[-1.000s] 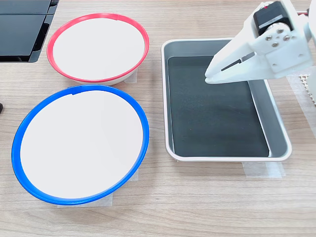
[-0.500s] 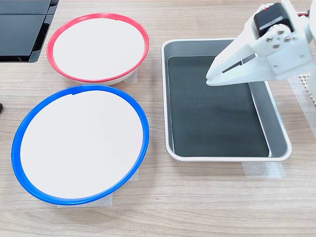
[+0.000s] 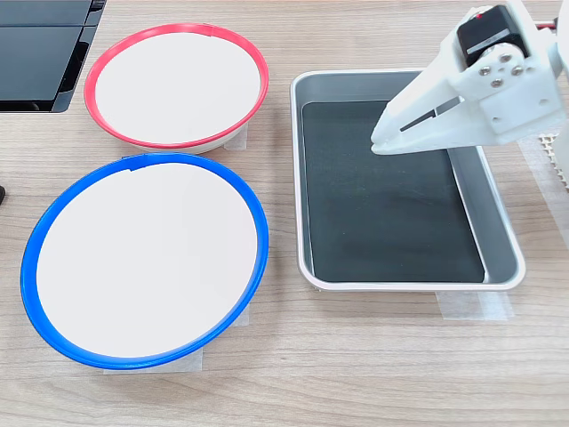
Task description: Lift the stacked dish and set it down on the table.
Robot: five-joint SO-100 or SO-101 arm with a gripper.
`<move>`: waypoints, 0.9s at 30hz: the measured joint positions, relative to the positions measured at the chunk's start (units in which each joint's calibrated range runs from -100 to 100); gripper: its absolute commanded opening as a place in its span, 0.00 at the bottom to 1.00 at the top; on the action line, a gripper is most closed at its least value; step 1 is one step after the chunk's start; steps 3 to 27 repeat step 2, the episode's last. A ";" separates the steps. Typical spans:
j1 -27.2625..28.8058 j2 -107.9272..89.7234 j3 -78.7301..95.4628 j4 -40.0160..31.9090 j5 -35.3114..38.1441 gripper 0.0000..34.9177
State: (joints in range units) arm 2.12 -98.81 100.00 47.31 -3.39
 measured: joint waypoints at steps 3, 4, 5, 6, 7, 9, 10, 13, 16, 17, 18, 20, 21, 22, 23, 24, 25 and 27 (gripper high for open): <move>0.00 0.00 0.00 0.00 0.00 0.01; 0.00 0.00 0.00 0.00 0.00 0.01; 0.00 0.00 0.00 0.00 0.00 0.01; 0.00 0.00 0.00 0.00 0.00 0.01; 0.00 0.00 0.00 0.00 0.00 0.01; 0.00 0.00 0.00 0.00 0.00 0.01; 0.00 0.00 0.00 0.00 0.00 0.01; 0.00 0.00 0.00 0.00 0.00 0.01; 0.00 0.00 0.00 0.00 0.00 0.01; 0.00 0.00 0.00 0.00 0.00 0.01; 0.00 0.00 0.00 0.00 0.00 0.01; 0.00 0.00 0.00 0.00 0.00 0.01; 0.00 0.00 0.00 0.00 0.00 0.01; 0.00 0.00 0.00 0.00 0.00 0.01; 0.00 0.00 0.00 0.00 0.00 0.01; 0.00 0.00 0.00 0.00 0.00 0.01; 0.00 0.00 0.00 0.00 0.00 0.01; 0.00 0.00 0.00 0.00 0.00 0.01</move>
